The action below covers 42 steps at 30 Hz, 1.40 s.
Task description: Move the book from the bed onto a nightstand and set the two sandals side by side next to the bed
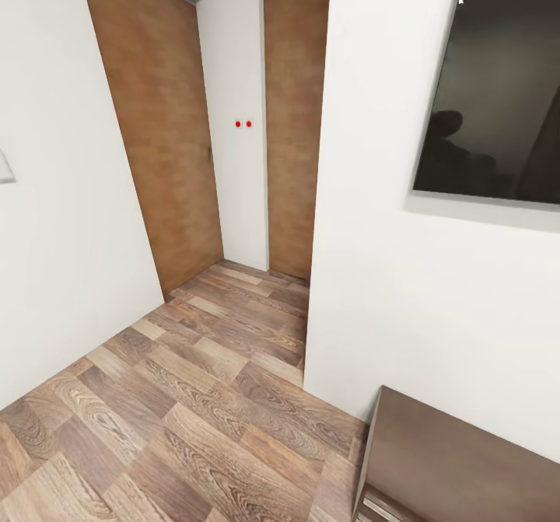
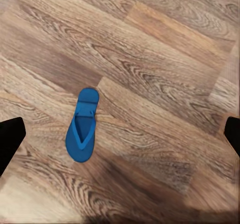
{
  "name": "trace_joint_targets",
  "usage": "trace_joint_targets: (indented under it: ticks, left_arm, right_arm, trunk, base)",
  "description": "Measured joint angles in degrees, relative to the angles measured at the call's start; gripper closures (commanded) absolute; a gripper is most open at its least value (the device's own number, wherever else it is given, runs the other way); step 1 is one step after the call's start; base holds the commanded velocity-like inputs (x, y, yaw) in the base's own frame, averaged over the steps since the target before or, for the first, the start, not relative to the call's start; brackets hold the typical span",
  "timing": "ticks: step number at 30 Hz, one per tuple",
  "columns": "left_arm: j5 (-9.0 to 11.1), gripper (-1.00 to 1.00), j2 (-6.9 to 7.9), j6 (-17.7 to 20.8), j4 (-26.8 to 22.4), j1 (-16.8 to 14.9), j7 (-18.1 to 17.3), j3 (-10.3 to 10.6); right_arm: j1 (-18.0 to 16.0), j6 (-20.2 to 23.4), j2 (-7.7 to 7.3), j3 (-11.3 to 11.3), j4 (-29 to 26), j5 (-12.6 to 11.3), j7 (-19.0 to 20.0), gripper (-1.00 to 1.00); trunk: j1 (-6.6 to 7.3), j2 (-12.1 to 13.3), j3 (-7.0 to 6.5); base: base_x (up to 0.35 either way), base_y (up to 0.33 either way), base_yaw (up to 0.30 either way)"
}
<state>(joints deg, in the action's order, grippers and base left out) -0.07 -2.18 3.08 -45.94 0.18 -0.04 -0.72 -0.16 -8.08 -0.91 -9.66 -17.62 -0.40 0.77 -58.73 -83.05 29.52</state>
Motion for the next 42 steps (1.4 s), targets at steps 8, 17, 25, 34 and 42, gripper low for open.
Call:
trace_joint_targets:
  ticks: [8,17,25,34,42]
  left_arm:
    - [0.65,-1.00,-0.95,20.89,-24.64,-0.41,-0.39,0.16]
    - [11.55,-1.00,-1.01,40.13,-26.84,-9.19,-2.64,0.12]
    - [12.72,-1.00,-0.58,43.93,-23.23,-15.98,-2.02,0.01]
    - [12.13,-1.00,3.13,43.79,-17.05,-20.47,-1.94,-0.07]
    - [12.09,-1.00,3.41,43.76,-16.09,-20.79,-1.95,0.13]
  right_arm:
    - [0.00,-0.01,-0.01,0.02,0.00,0.00,-0.01,-1.00]
    - [0.00,-0.01,-0.05,0.01,-0.02,0.00,0.02,-1.00]
    - [0.00,-0.01,-0.06,-0.02,-0.01,0.00,-0.02,-1.00]
    - [0.00,-0.03,-0.08,0.44,-0.71,0.06,1.00,-1.00]
    - [-0.01,0.89,-0.31,0.50,-3.98,0.03,25.66,-1.00]
  trunk:
    - [0.00,0.00,-0.01]
    - [0.00,0.00,-0.01]
    - [0.00,0.00,-0.01]
    - [0.00,0.00,-0.01]
    - [0.00,0.00,-0.01]
  base:
    - [0.000,0.000,0.000]
    - [0.000,0.000,0.000]
    - [0.000,0.000,0.000]
    - [0.000,0.000,0.000]
    - [0.000,0.000,0.000]
